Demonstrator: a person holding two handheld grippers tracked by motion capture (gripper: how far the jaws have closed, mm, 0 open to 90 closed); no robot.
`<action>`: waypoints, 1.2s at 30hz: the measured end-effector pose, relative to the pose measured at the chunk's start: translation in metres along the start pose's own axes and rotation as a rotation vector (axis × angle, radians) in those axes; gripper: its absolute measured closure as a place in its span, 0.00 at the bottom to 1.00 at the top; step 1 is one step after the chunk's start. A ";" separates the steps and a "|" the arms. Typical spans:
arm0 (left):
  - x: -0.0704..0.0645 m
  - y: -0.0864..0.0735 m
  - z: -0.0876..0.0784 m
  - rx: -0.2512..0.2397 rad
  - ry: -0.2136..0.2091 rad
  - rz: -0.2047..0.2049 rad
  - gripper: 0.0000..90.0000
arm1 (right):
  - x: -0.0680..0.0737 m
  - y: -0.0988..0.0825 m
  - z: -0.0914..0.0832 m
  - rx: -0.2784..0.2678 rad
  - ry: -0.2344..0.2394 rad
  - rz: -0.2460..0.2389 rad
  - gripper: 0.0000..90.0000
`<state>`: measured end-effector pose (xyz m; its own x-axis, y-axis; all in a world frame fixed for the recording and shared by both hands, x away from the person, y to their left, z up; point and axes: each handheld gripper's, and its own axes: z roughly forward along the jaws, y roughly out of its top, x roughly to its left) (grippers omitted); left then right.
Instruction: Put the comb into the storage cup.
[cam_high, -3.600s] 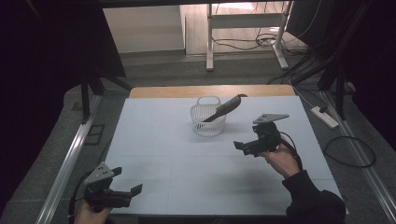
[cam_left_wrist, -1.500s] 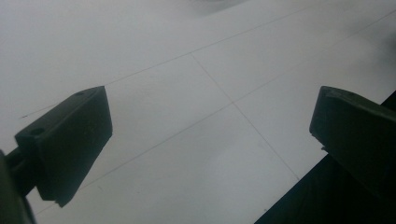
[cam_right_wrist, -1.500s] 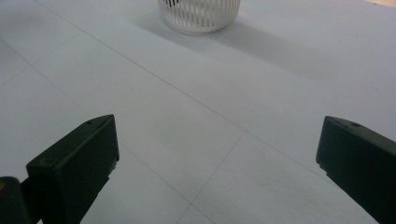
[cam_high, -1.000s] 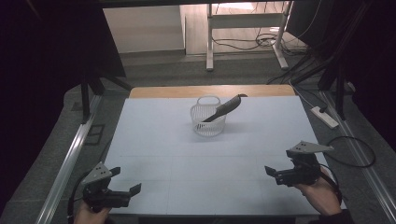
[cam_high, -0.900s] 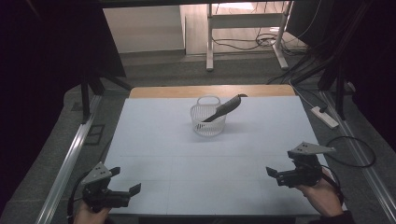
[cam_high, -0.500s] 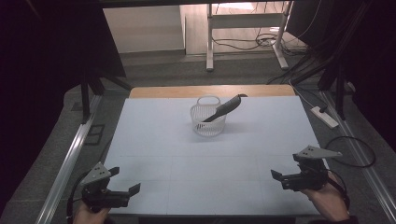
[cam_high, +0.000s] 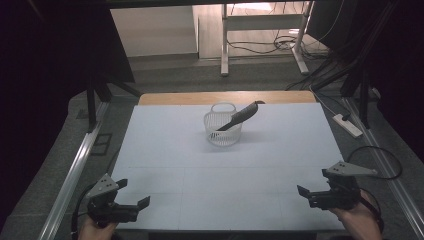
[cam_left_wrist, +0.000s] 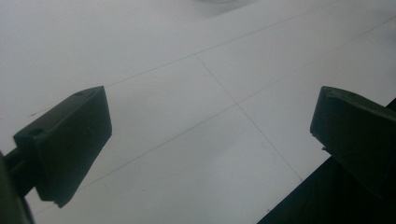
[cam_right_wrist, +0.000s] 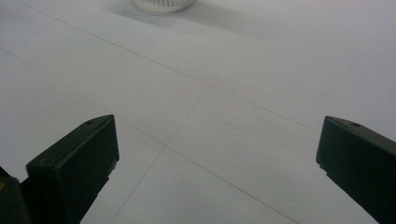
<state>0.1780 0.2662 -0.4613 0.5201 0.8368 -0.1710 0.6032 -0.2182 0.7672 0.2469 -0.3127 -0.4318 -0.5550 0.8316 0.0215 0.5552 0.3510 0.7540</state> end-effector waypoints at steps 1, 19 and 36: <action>0.000 0.000 0.000 0.000 0.000 0.000 0.00 | 0.000 -0.001 -0.001 0.002 -0.003 0.000 0.00; 0.000 0.000 0.000 0.001 0.000 0.001 0.00 | -0.003 -0.017 -0.012 0.025 -0.049 0.014 0.00; 0.000 0.000 0.000 0.000 0.003 0.003 0.00 | -0.006 -0.029 -0.021 0.053 -0.082 0.045 0.00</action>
<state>0.1779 0.2662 -0.4612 0.5199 0.8378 -0.1668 0.6016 -0.2205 0.7677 0.2205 -0.3370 -0.4398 -0.4775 0.8786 -0.0013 0.6113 0.3333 0.7178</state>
